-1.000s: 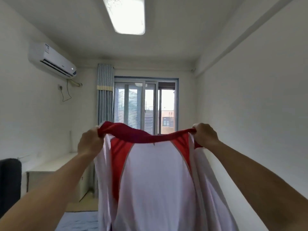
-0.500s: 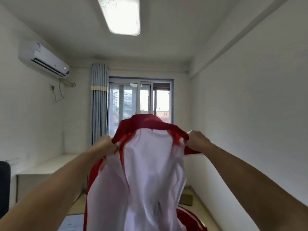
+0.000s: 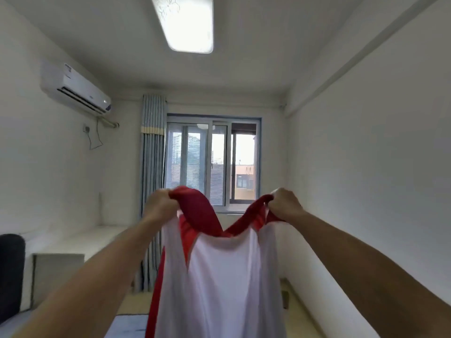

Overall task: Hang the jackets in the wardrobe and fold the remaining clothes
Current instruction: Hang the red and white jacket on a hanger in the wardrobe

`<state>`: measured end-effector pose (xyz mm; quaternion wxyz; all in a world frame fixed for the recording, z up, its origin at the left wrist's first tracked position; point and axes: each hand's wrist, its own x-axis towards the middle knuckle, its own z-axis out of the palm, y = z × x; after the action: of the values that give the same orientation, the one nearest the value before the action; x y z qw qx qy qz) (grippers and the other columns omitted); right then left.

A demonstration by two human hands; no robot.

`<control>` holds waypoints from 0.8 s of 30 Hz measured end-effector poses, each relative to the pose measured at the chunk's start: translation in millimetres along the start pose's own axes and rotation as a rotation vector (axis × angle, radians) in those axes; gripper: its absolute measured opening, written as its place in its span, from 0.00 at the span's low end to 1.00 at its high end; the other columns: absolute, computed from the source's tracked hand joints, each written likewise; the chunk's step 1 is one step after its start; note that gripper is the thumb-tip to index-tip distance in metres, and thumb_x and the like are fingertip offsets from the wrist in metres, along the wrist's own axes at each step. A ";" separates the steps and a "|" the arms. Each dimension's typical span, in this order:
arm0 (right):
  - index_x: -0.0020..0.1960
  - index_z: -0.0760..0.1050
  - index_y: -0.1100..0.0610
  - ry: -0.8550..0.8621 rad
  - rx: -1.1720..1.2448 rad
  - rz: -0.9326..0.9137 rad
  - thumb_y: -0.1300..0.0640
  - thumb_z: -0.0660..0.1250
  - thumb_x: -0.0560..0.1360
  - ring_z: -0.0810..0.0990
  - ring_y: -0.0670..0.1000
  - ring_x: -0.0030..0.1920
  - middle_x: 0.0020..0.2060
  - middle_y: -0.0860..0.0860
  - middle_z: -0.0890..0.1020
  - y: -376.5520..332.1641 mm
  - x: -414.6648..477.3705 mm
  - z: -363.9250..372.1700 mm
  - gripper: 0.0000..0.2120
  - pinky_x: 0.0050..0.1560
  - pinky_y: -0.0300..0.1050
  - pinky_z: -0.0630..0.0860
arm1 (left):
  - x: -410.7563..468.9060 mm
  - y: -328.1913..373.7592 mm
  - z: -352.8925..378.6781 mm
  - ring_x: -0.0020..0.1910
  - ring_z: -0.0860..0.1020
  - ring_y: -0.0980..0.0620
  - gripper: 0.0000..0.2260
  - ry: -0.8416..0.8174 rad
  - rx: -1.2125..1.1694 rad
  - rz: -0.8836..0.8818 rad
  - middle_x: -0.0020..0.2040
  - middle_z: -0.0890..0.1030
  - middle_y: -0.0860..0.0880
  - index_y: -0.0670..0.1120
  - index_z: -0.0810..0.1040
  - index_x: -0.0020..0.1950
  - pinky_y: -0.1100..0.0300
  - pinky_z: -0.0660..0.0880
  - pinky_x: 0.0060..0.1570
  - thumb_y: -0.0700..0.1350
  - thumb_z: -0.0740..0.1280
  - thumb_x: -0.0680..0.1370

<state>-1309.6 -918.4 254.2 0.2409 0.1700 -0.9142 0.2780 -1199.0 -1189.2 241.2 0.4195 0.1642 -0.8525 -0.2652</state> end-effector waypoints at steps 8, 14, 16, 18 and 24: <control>0.48 0.79 0.60 -0.257 -0.294 -0.071 0.57 0.62 0.74 0.78 0.55 0.42 0.44 0.56 0.81 19.3 -22.7 24.9 0.09 0.41 0.42 0.71 | -27.5 -20.0 36.4 0.32 0.73 0.53 0.07 -0.478 0.167 -0.013 0.34 0.76 0.48 0.45 0.75 0.36 0.64 0.65 0.27 0.36 0.63 0.73; 0.48 0.79 0.67 -0.046 0.351 0.078 0.67 0.58 0.72 0.77 0.55 0.39 0.40 0.59 0.80 -11.1 8.1 0.7 0.12 0.37 0.43 0.72 | 2.3 9.5 2.0 0.32 0.73 0.48 0.15 -0.056 -0.451 -0.165 0.30 0.74 0.45 0.39 0.79 0.39 0.61 0.67 0.33 0.45 0.63 0.57; 0.48 0.79 0.67 -0.067 0.464 0.173 0.67 0.58 0.72 0.76 0.55 0.37 0.38 0.59 0.79 -11.6 6.8 3.9 0.11 0.36 0.43 0.72 | -6.5 11.1 1.3 0.33 0.73 0.48 0.18 -0.044 -0.539 -0.187 0.32 0.75 0.44 0.38 0.80 0.39 0.59 0.68 0.36 0.47 0.62 0.57; 0.48 0.79 0.65 -0.070 0.577 0.266 0.67 0.58 0.74 0.76 0.54 0.34 0.37 0.59 0.79 -13.1 2.1 1.9 0.11 0.29 0.39 0.72 | -18.3 10.0 4.1 0.33 0.74 0.48 0.19 -0.089 -0.541 -0.194 0.33 0.76 0.44 0.38 0.80 0.41 0.59 0.68 0.36 0.48 0.61 0.58; 0.41 0.74 0.61 -0.181 0.938 0.370 0.67 0.60 0.77 0.77 0.51 0.35 0.37 0.57 0.78 -20.9 -11.4 -17.6 0.07 0.24 0.37 0.76 | -23.7 14.4 10.5 0.31 0.70 0.51 0.07 -0.145 -0.568 -0.191 0.32 0.73 0.47 0.42 0.77 0.41 0.62 0.65 0.30 0.45 0.65 0.71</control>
<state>-1284.8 -922.4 269.9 0.0054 0.1184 -0.7231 0.6805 -1194.2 -1162.4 229.4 0.3598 0.1003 -0.7527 -0.5421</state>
